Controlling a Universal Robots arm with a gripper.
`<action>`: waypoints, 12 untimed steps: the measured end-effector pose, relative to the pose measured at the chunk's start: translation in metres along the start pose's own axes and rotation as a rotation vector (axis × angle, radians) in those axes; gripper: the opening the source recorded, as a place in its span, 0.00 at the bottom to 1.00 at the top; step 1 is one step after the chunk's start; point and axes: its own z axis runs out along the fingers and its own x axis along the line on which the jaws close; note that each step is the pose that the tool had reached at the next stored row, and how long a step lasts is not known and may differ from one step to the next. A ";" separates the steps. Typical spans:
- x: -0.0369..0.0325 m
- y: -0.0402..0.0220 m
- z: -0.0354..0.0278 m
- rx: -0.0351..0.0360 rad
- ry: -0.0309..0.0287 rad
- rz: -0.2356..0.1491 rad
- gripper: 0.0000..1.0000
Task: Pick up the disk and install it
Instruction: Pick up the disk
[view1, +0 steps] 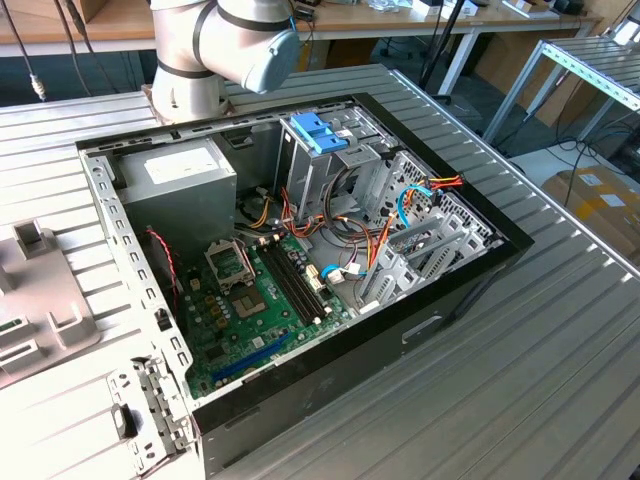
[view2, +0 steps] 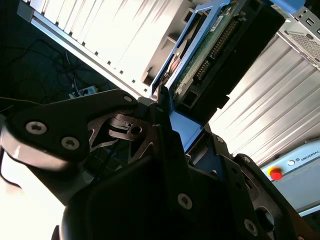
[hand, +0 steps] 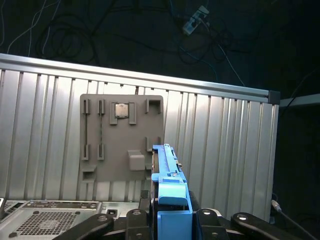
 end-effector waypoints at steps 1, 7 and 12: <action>0.0001 -0.0012 -0.0001 -0.0001 0.0001 0.000 0.37; 0.0005 -0.0050 -0.0003 0.0000 0.0000 0.000 0.37; 0.0008 -0.0077 -0.0004 0.0000 0.0000 0.000 0.37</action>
